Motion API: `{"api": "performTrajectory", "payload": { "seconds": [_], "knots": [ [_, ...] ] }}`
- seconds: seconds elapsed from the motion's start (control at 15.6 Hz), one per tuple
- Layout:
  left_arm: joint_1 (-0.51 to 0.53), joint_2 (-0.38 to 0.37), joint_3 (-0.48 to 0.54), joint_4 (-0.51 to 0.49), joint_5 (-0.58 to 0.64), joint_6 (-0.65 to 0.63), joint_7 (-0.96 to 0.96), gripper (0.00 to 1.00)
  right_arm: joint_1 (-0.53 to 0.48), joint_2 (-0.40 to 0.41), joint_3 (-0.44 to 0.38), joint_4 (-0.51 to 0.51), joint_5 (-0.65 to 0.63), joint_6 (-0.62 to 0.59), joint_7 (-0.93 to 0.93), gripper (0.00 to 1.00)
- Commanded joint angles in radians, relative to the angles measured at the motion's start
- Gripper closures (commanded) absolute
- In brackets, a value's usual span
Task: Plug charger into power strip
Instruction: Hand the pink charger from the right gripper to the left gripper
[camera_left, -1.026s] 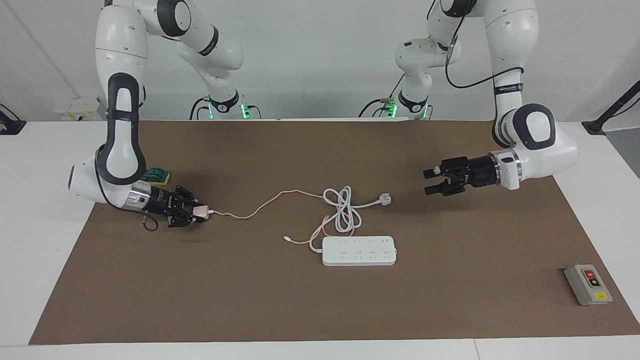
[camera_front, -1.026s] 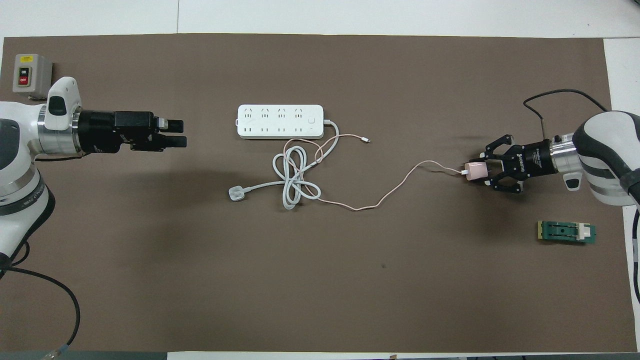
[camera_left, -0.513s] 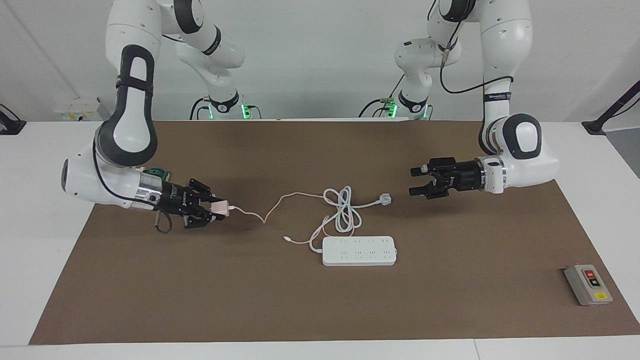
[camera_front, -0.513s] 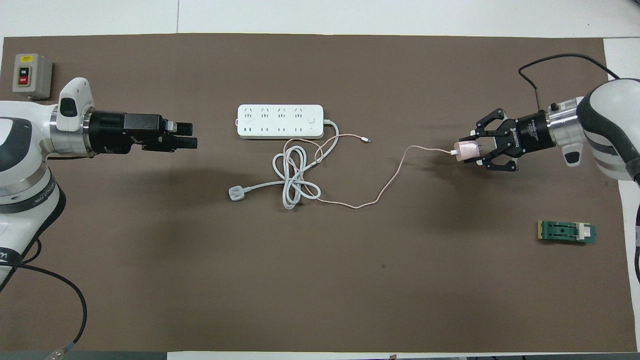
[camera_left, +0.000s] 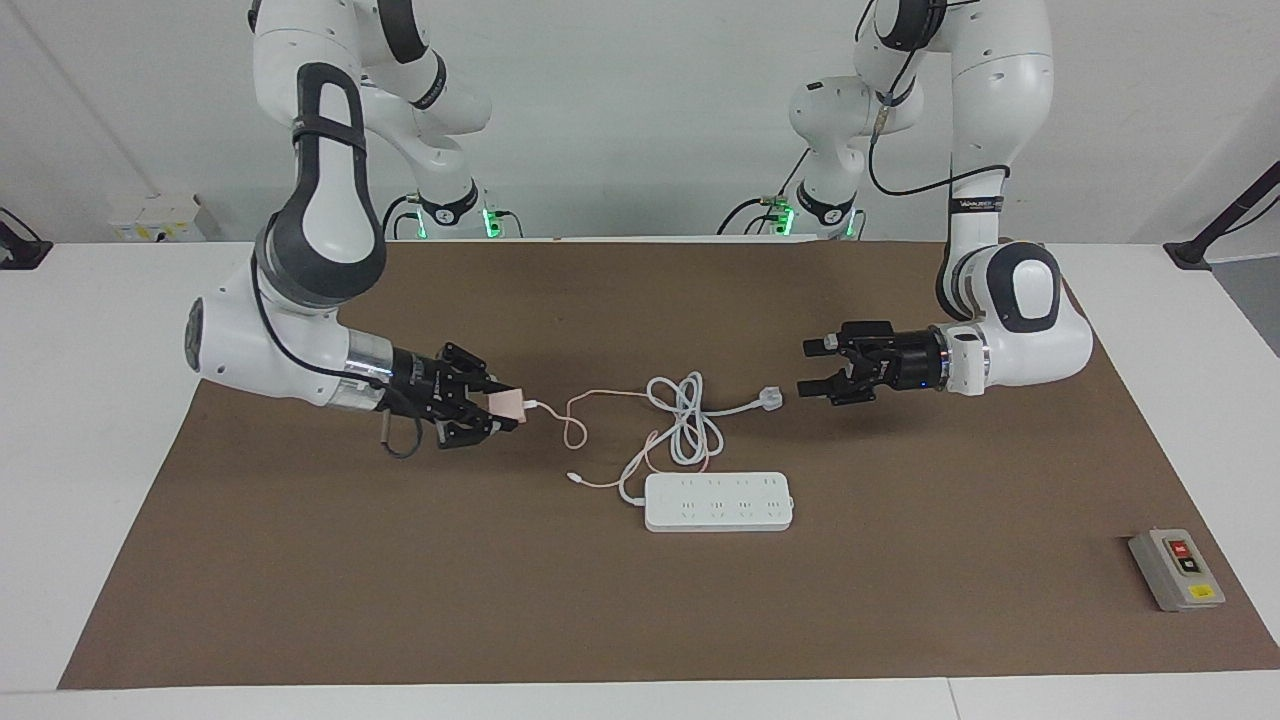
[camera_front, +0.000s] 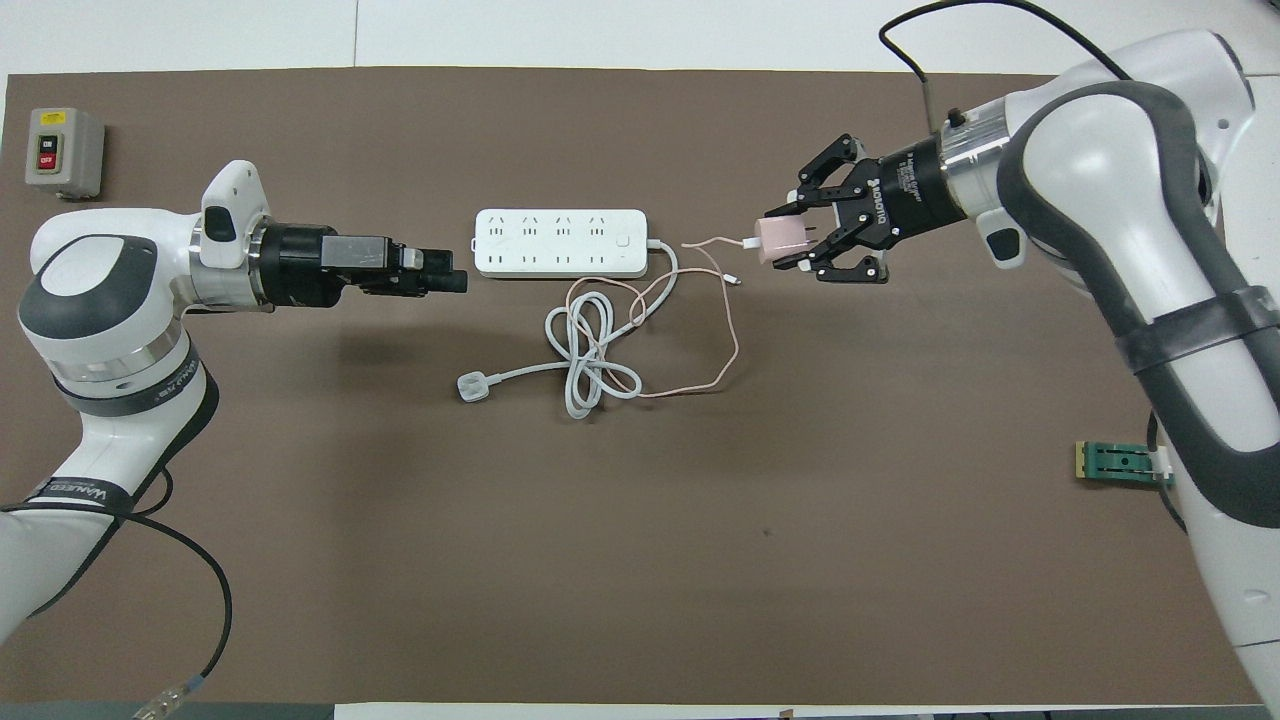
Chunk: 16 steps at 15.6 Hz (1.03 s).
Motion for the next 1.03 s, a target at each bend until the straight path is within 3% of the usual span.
{"api": "performTrajectory", "payload": {
  "seconds": [0.0,0.38,0.96],
  "knots": [
    [-0.061,-0.009,0.015,-0.043,-0.072,0.017,0.031,0.0,0.082,0.025,-0.002,0.049,0.023,0.074,0.076,1.0],
    [-0.138,-0.011,0.015,-0.065,-0.174,0.132,0.045,0.0,0.221,0.027,-0.002,0.049,0.022,0.174,0.137,1.0],
    [-0.187,-0.008,0.015,-0.057,-0.223,0.183,0.048,0.0,0.289,0.031,-0.004,0.049,0.014,0.258,0.216,1.0]
  ]
}}
